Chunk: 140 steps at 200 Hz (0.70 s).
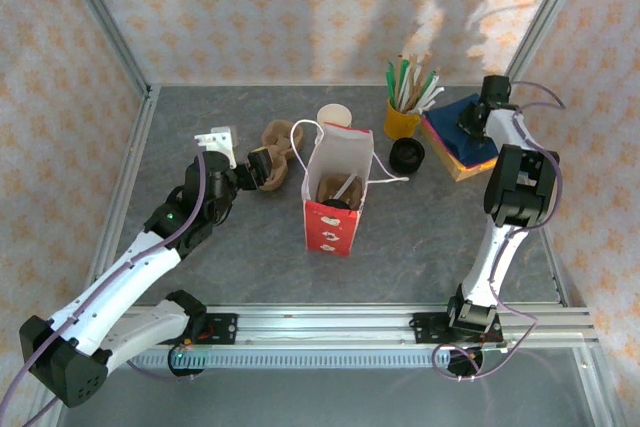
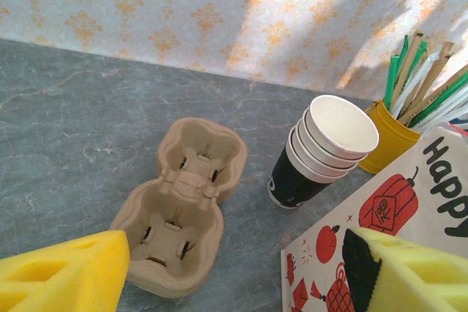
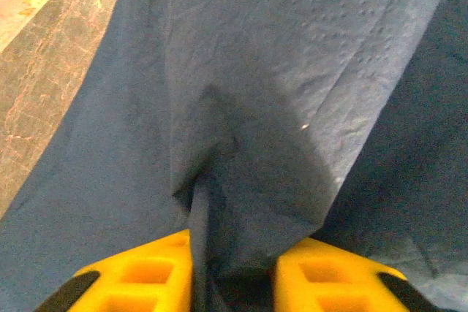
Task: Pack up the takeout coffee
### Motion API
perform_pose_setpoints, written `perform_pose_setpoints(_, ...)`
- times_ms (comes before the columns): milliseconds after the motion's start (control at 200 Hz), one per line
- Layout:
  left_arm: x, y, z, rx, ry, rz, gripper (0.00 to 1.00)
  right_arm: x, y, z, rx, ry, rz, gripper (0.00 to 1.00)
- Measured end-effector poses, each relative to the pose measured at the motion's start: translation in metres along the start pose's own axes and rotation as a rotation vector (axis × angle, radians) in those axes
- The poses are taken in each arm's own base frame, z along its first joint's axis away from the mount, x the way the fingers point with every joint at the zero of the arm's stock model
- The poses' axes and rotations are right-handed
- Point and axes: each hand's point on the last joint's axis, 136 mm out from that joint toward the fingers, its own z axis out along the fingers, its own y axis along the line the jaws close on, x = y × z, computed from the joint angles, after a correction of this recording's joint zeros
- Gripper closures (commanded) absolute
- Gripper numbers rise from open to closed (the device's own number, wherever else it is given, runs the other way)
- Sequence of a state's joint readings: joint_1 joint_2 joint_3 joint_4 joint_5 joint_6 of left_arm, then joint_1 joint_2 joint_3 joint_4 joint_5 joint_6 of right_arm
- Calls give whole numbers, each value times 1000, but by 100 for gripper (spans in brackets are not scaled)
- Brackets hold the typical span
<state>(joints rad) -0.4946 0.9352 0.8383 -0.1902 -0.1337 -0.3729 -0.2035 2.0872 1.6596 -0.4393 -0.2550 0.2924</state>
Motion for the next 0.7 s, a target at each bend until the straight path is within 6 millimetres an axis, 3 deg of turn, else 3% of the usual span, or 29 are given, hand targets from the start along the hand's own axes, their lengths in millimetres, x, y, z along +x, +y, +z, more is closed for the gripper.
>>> perform_pose_setpoints(190,1,-2,0,13,6,-3,21,-4,6,-17,-23,-21,2,91)
perform_pose_setpoints(355,2,-5,0,28,13,-3,21,-10,16,-57,-71,-63,-3,94)
perform_pose_setpoints(531,4,-10,0,58,27,-3,21,-28,43,-136,-195,-160,2,96)
perform_pose_setpoints(701,-4,-20,-4,102,21,-9,21,-34,83,-242,-425,-257,18,96)
